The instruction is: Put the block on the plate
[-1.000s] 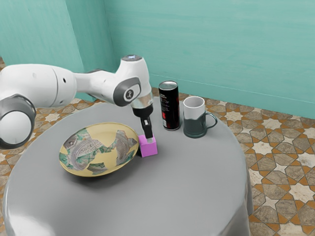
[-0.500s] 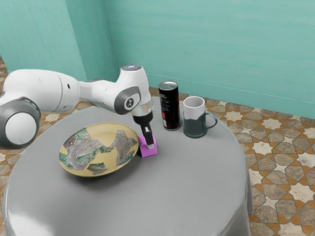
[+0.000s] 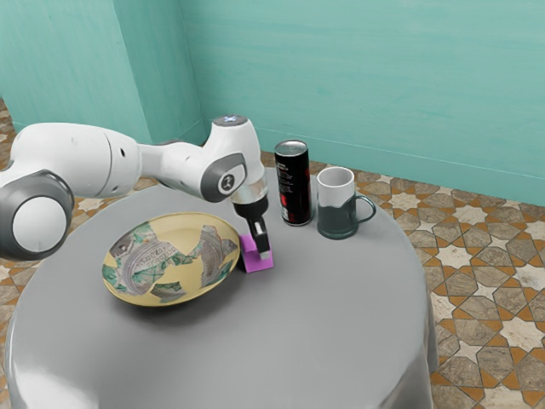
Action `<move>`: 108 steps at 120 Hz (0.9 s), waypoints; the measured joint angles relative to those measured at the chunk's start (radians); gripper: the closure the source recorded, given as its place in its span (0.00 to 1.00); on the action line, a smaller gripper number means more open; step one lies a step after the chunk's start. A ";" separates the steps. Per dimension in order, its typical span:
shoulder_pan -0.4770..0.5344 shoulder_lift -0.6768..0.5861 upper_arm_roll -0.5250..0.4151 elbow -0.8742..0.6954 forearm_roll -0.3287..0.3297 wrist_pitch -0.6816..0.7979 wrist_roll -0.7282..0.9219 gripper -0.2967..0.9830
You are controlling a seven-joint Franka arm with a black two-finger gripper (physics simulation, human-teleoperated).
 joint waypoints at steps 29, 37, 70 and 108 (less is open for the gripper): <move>-0.008 -0.002 0.003 0.002 -0.002 0.002 -0.003 0.47; -0.017 -0.010 0.003 0.001 -0.002 0.001 -0.007 0.48; -0.068 -0.084 -0.006 -0.002 0.000 -0.040 -0.037 0.50; -0.004 -0.154 -0.113 0.090 0.178 -0.210 -0.054 0.49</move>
